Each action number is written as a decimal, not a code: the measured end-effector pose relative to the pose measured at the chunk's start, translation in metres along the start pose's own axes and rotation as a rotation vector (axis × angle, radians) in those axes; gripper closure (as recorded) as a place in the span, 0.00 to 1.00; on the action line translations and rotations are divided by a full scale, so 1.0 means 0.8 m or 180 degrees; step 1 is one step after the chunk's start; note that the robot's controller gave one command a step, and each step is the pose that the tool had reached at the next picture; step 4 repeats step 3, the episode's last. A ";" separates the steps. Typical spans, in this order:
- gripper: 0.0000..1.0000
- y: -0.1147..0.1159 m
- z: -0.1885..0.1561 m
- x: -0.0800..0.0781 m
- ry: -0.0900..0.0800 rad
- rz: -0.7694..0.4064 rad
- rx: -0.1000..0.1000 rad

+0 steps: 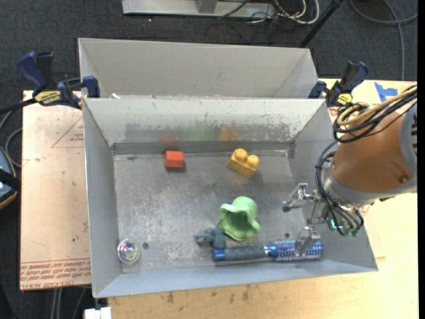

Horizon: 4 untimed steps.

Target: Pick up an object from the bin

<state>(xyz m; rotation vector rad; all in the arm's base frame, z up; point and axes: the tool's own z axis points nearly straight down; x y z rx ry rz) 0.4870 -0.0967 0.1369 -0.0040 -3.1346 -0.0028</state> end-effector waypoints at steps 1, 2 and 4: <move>0.00 -0.018 0.063 0.001 -0.0085 -0.1034 0.0021; 1.00 -0.018 0.068 0.007 -0.0035 -0.1034 0.0009; 1.00 -0.026 -0.097 -0.014 -0.0054 -0.1030 0.0019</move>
Offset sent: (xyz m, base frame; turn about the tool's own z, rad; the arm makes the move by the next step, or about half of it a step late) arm -0.0090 -0.0181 -0.0669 -0.3378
